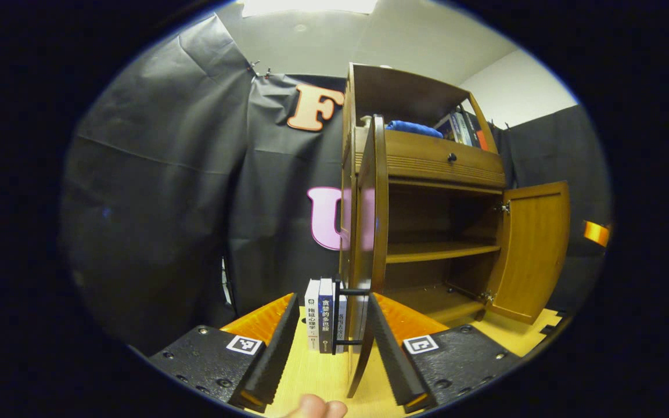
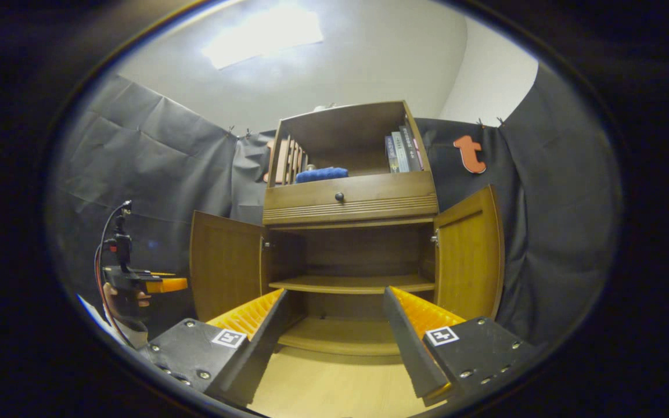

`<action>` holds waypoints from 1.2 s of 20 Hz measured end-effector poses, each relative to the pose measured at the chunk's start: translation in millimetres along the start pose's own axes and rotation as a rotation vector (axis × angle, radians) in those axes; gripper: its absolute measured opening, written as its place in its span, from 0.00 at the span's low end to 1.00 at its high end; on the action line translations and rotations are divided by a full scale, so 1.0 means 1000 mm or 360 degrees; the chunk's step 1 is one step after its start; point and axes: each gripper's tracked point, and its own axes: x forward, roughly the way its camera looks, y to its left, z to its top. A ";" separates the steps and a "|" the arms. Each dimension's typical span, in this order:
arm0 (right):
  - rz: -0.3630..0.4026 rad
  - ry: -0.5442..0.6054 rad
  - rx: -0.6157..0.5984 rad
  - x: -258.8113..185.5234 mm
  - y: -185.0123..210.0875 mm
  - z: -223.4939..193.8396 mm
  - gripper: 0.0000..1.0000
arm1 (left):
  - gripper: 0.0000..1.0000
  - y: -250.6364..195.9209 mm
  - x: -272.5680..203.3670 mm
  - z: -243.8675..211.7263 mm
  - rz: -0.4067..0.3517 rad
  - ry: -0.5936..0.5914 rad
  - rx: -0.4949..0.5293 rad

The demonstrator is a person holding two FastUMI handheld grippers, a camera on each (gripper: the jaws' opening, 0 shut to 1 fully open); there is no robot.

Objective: Open the right door of the double-door shoe cabinet with the right hand, and open the left door with the left hand.

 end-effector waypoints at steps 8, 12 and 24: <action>0.0001 -0.0002 0.0012 -0.012 -0.018 0.005 0.95 | 0.89 -0.044 -0.013 0.042 0.0076 -0.0106 0.0024; 0.0004 0.0019 0.0008 -0.011 -0.024 0.005 0.95 | 0.90 -0.077 -0.008 0.047 0.0029 -0.0123 -0.0031; -0.0055 0.0107 -0.0025 0.029 -0.041 -0.024 0.97 | 0.90 -0.171 0.031 0.014 -0.0106 -0.0037 0.0029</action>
